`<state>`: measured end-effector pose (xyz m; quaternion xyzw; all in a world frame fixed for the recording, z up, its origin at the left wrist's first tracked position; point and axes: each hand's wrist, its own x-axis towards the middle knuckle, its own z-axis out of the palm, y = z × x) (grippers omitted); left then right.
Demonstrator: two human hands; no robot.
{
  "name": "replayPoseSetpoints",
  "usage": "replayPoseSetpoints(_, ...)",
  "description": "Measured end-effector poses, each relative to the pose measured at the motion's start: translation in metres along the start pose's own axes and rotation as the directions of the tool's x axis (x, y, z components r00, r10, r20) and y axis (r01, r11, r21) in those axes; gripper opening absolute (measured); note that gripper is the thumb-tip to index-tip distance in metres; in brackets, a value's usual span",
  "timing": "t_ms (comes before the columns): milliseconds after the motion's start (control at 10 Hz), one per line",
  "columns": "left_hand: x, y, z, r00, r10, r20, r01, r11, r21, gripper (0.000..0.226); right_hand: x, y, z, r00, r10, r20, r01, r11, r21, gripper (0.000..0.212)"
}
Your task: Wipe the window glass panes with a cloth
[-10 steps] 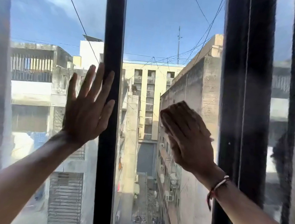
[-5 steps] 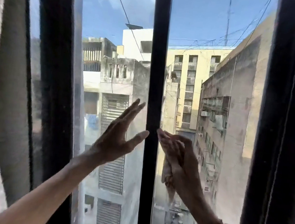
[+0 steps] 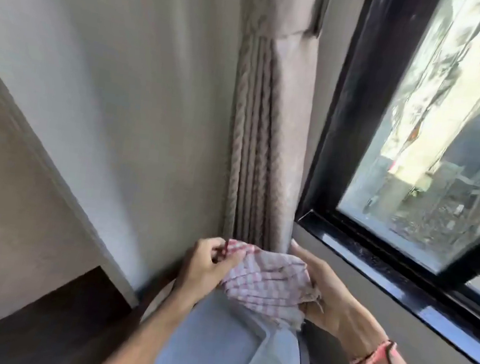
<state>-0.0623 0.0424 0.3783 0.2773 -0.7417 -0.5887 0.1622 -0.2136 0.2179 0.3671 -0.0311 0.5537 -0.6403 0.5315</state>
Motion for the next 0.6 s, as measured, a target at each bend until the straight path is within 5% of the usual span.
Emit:
replayPoseSetpoints(100,-0.01,-0.099,-0.023,0.974,-0.219,-0.061,0.224,0.97,0.091,0.035,0.059,0.086,0.012,0.99,0.125,-0.069,-0.134,0.981,-0.138,0.034)
replayPoseSetpoints(300,-0.01,-0.241,-0.014,0.756,-0.653,-0.057,0.655,0.75,0.098,0.026,0.126,0.201,0.021,0.85,0.271,-0.452,-0.348,0.932,-0.096,0.04)
replayPoseSetpoints(400,-0.019,-0.274,-0.007,0.693,-0.718,0.063,0.705,0.694,0.145,0.046,0.135,0.225,0.026,0.799,0.406,-0.443,-0.466,0.884,-0.029,0.012)
replayPoseSetpoints(500,-0.023,-0.283,0.003,0.678,-0.699,0.226,0.67,0.715,0.201,0.061,0.153,0.241,0.023,0.808,0.453,-0.377,-0.506,0.861,-0.048,0.026)
replayPoseSetpoints(600,-0.02,-0.281,0.014,0.674,-0.702,0.23,0.653,0.712,0.258,0.065,0.159,0.237,0.025,0.822,0.43,-0.374,-0.475,0.879,-0.033,0.027)
